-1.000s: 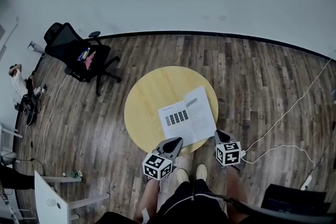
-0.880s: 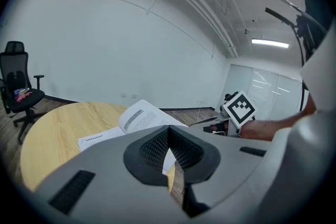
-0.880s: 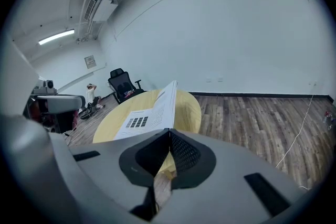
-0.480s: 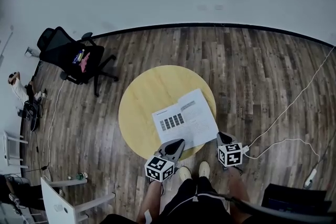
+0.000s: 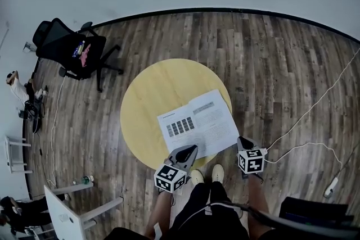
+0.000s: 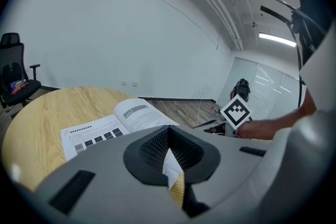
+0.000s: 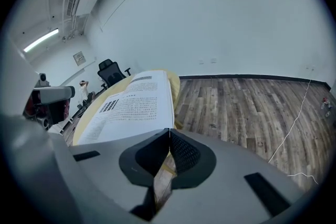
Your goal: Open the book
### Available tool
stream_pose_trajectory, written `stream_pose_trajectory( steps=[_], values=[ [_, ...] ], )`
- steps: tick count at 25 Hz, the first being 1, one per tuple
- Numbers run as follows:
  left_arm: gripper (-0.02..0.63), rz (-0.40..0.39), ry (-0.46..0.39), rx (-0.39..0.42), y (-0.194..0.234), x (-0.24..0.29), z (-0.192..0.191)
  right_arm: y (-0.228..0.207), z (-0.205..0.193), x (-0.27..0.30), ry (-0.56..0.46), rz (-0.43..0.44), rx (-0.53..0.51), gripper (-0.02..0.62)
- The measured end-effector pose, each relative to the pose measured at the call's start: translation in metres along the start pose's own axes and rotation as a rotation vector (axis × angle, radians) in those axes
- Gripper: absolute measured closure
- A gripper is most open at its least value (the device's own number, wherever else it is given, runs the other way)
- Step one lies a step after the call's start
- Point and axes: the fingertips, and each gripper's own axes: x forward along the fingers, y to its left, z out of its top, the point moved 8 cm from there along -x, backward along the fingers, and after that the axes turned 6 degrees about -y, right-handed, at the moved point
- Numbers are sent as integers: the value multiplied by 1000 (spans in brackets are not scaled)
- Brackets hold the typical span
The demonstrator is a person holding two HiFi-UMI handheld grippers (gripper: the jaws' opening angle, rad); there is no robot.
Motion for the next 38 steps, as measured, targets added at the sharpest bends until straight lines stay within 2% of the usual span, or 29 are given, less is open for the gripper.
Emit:
stream_pose_trajectory(
  steps=[10, 17, 23, 24, 27, 28, 38],
  values=[
    [604, -8, 46, -28, 3, 25, -23, -16, -15, 22, 26, 20, 13, 584],
    [604, -16, 54, -27, 0, 29, -22, -16, -16, 19, 27, 28, 18, 585],
    [604, -11, 51, -24, -3, 26, -21, -16, -16, 13, -1, 64, 85, 580],
    [606, -10, 48, -24, -3, 24, -21, -15, -18, 12, 1, 70, 90, 556],
    [604, -11, 41, -22, -3, 20, -22, -13, -20, 8, -10, 66, 112, 367],
    [606, -12, 38, -20, -4, 19, -22, -13, -20, 7, -15, 60, 116, 339],
    [604, -9, -8, -4, -9, -3, -11, 5, -5, -17, -44, 52, 68, 339]
  ],
)
